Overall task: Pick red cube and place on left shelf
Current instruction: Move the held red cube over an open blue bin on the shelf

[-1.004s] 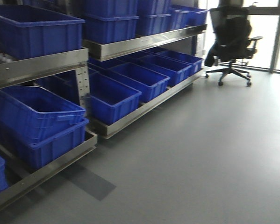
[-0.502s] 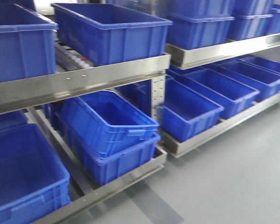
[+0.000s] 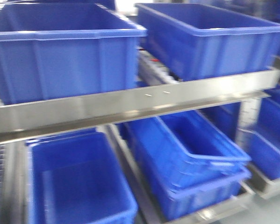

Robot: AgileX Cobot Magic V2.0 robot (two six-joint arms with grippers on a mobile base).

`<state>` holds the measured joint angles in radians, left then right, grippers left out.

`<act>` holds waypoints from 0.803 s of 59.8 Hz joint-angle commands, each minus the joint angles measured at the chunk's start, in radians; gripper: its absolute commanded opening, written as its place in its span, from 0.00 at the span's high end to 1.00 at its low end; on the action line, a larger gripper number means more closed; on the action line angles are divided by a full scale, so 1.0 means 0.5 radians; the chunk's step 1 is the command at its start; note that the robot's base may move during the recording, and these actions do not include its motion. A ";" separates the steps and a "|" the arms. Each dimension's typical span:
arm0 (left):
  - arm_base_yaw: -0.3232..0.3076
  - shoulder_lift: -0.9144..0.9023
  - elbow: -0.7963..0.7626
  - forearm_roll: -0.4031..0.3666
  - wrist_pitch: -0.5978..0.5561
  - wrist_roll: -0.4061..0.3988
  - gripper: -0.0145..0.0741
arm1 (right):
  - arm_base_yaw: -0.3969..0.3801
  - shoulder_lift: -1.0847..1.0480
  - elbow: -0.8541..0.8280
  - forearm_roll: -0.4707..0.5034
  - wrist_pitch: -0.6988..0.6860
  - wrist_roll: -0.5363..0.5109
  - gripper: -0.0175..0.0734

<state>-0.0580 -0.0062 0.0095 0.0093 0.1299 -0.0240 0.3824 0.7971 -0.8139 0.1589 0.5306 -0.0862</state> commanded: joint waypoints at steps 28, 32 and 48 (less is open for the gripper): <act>-0.013 -0.032 0.046 -0.006 -0.176 -0.002 0.72 | 0.003 -0.013 -0.057 0.014 -0.158 -0.013 0.76; -0.013 -0.032 0.046 -0.006 -0.176 -0.002 0.72 | 0.003 -0.013 -0.057 0.014 -0.158 -0.013 0.76; -0.013 -0.032 0.046 -0.006 -0.176 -0.002 0.72 | 0.003 -0.013 -0.057 0.014 -0.158 -0.013 0.76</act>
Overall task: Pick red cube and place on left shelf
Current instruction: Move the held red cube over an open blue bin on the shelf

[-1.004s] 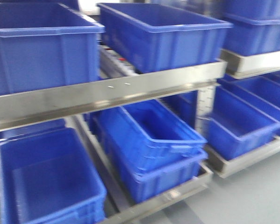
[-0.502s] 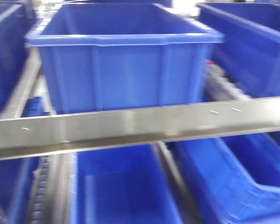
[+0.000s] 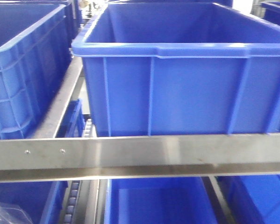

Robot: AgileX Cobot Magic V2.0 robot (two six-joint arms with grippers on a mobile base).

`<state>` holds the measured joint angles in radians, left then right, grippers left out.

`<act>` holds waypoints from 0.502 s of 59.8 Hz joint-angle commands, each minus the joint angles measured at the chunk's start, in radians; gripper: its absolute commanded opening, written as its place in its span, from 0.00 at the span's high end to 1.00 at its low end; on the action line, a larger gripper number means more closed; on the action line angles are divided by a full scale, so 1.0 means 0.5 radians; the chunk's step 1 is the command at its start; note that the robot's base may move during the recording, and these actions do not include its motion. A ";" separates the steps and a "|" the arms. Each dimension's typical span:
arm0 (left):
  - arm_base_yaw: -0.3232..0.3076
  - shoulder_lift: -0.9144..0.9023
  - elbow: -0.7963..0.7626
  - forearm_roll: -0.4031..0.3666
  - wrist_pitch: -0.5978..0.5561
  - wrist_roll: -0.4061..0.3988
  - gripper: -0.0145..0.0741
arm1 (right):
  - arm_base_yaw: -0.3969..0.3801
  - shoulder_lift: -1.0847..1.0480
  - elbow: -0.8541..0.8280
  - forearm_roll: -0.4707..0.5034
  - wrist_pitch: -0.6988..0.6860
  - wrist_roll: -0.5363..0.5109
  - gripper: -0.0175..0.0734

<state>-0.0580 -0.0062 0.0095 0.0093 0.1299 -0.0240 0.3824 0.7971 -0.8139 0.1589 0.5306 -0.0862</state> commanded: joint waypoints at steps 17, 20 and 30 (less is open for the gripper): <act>-0.013 -0.032 0.046 -0.006 -0.176 -0.002 0.72 | 0.003 -0.013 -0.057 0.014 -0.158 -0.013 0.76; -0.013 -0.032 0.046 -0.006 -0.176 -0.002 0.72 | 0.003 -0.013 -0.057 0.014 -0.158 -0.013 0.76; -0.013 -0.032 0.046 -0.006 -0.176 -0.002 0.72 | 0.003 -0.013 -0.057 0.014 -0.158 -0.013 0.76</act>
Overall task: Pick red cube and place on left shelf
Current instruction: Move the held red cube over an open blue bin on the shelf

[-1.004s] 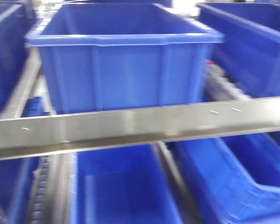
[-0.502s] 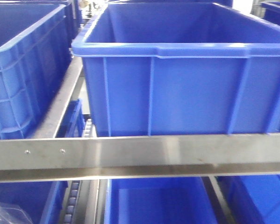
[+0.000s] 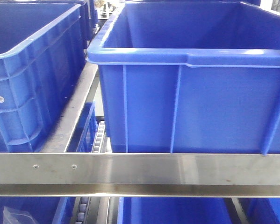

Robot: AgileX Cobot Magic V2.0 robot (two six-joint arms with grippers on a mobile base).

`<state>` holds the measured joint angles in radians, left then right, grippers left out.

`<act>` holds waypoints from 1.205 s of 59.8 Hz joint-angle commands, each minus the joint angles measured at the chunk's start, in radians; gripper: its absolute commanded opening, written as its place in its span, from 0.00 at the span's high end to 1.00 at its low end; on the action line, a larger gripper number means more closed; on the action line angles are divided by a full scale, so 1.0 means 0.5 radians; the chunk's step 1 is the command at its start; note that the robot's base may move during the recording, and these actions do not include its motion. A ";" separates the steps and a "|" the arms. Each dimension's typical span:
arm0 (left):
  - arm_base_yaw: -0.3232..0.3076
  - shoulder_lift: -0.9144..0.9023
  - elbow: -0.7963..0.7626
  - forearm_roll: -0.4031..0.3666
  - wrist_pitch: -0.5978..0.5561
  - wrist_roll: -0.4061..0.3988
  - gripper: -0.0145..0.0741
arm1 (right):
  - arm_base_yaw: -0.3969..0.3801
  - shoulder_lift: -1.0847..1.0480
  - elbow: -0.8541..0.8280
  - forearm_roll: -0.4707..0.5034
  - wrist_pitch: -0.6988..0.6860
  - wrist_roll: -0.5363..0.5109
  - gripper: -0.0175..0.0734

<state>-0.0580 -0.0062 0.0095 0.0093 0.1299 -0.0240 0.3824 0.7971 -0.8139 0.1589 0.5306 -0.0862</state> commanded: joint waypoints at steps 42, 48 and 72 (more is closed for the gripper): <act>-0.013 -0.032 0.046 -0.006 -0.176 -0.002 0.72 | 0.003 -0.013 -0.057 0.014 -0.158 -0.013 0.76; -0.013 -0.032 0.046 -0.006 -0.176 -0.002 0.72 | 0.003 -0.013 -0.057 0.014 -0.158 -0.013 0.76; -0.013 -0.032 0.046 -0.006 -0.176 -0.002 0.72 | 0.003 -0.013 -0.057 0.014 -0.193 -0.013 0.76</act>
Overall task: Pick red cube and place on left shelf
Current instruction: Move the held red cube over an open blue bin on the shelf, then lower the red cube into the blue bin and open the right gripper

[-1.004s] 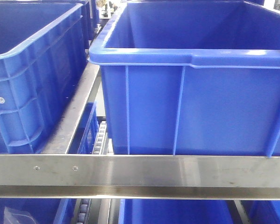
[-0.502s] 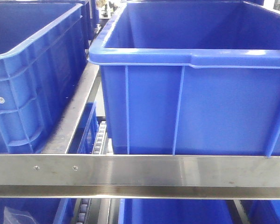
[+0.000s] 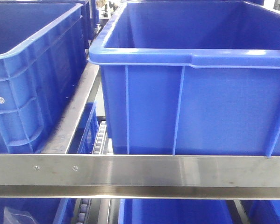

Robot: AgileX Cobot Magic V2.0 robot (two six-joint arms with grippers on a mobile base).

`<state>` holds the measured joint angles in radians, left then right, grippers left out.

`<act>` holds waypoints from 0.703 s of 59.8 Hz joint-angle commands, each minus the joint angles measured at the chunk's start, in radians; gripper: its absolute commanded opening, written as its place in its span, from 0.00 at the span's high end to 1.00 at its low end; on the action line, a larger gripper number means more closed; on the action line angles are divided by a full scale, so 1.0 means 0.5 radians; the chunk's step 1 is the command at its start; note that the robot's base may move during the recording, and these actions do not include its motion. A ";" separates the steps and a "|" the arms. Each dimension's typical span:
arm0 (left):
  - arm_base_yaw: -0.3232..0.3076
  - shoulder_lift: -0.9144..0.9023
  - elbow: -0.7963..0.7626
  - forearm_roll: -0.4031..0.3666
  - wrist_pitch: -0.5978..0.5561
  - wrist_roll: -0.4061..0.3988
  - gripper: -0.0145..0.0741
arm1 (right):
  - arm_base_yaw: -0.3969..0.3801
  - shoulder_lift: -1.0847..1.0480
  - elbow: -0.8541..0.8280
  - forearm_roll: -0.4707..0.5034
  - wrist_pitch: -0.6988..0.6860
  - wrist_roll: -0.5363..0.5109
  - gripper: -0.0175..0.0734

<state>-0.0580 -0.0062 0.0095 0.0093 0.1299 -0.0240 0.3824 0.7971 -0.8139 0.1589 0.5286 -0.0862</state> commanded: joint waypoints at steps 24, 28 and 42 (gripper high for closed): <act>-0.013 -0.032 0.046 -0.006 -0.176 -0.002 0.72 | 0.003 0.244 -0.106 0.012 -0.405 -0.013 0.76; -0.013 -0.032 0.046 -0.006 -0.176 -0.002 0.72 | 0.003 0.356 -0.163 0.012 -0.453 -0.013 0.76; -0.013 -0.032 0.046 -0.006 -0.176 -0.002 0.72 | 0.003 0.747 -0.421 0.012 -0.645 -0.013 0.75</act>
<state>-0.0580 -0.0062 0.0095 0.0093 0.1299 -0.0240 0.3824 1.1340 -0.9479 0.1596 0.3198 -0.0862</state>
